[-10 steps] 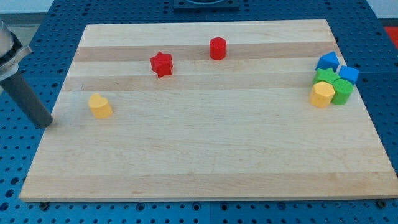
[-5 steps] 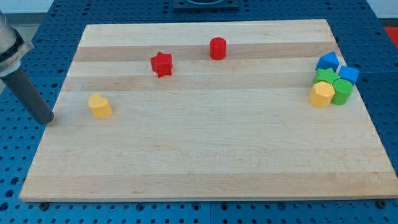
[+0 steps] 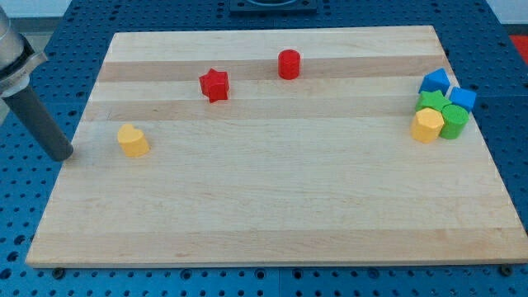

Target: Move the yellow heart slightly towards the right side

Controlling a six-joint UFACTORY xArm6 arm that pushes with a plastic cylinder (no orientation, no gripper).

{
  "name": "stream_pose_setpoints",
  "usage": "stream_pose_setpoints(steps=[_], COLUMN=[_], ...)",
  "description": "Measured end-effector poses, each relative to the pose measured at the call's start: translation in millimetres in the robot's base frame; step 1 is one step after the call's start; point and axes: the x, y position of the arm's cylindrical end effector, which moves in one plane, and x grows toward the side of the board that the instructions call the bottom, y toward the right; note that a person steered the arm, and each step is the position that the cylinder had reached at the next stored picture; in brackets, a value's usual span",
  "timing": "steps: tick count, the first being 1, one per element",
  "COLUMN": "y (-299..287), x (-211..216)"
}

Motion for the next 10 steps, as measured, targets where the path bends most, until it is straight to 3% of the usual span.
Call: stream_pose_setpoints(steps=[3,8,10], y=[106,91,115], x=[-26,-15,22])
